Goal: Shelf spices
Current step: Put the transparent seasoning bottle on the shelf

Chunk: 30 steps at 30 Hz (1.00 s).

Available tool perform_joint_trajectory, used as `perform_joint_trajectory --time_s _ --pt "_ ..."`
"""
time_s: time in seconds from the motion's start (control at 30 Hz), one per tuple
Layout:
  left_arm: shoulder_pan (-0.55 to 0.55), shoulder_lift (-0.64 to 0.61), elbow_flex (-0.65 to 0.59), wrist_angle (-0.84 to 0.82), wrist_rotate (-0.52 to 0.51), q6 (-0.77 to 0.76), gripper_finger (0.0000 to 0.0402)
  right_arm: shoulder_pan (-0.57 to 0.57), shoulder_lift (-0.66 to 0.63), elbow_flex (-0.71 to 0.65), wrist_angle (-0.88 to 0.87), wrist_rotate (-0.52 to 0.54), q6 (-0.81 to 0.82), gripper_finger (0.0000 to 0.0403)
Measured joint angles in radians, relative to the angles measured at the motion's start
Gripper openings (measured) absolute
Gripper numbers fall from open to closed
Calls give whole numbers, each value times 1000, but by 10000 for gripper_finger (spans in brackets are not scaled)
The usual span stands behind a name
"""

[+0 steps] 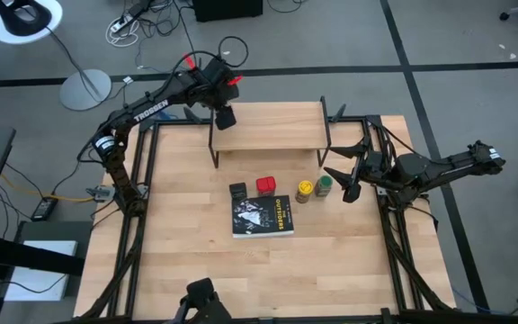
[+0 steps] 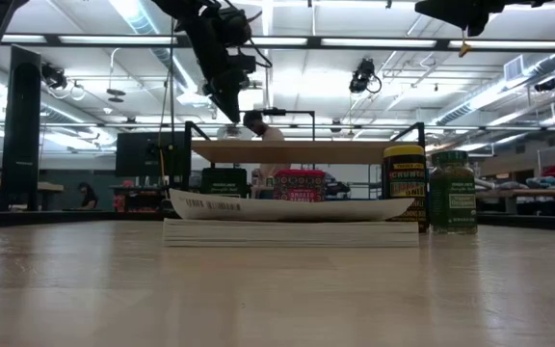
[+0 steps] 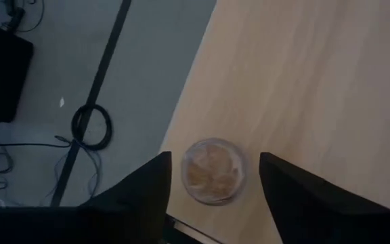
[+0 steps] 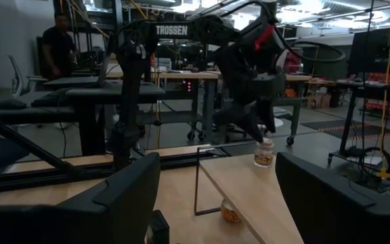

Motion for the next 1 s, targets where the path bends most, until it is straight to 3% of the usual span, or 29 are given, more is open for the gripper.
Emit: perform_joint_trajectory --time_s 0.23,0.53,0.7,0.9,1.0 --pt "-12 0 1 -42 4 -10 243 0 0 0 0 0 0 293" --pt "-58 0 1 55 -24 -15 208 0 0 0 0 0 0 293" --pt "-83 0 1 100 -81 -10 147 0 0 0 0 0 0 293" --pt "-114 2 1 74 -53 -11 22 0 0 0 0 0 -6 293" --pt "-123 5 1 5 -53 -18 7 0 0 0 0 0 -6 293"
